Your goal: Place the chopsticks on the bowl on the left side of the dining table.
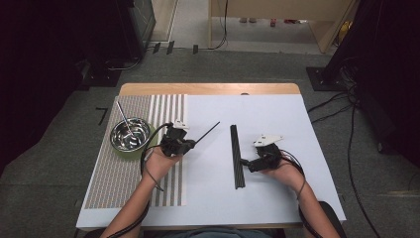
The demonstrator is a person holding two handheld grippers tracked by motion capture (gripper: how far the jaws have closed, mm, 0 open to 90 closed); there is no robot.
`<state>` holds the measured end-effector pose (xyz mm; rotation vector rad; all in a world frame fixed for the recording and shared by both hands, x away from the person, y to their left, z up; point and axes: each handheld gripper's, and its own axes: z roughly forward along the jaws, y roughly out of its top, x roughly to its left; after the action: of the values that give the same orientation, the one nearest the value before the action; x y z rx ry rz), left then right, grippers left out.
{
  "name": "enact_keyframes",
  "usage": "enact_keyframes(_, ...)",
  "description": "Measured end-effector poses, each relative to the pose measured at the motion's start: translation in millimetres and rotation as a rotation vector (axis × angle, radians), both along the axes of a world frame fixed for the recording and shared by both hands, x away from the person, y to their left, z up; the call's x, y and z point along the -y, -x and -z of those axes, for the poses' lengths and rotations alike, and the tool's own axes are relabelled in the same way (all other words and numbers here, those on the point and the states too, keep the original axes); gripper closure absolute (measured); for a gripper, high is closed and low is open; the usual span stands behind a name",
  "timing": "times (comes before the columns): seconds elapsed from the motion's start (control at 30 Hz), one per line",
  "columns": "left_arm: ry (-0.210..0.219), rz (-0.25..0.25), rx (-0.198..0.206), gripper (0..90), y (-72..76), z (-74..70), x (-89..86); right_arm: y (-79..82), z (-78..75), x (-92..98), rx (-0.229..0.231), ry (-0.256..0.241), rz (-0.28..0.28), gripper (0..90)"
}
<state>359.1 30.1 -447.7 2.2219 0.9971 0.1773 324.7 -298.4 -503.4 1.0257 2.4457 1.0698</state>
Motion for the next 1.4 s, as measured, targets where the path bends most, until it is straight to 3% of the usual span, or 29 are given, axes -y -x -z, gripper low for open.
enact_keyframes(1.4,0.002,-0.013,-0.012,87.6,1.8,-12.0,-27.5,0.0,0.0,0.0,0.000,0.000,0.000,10.9)
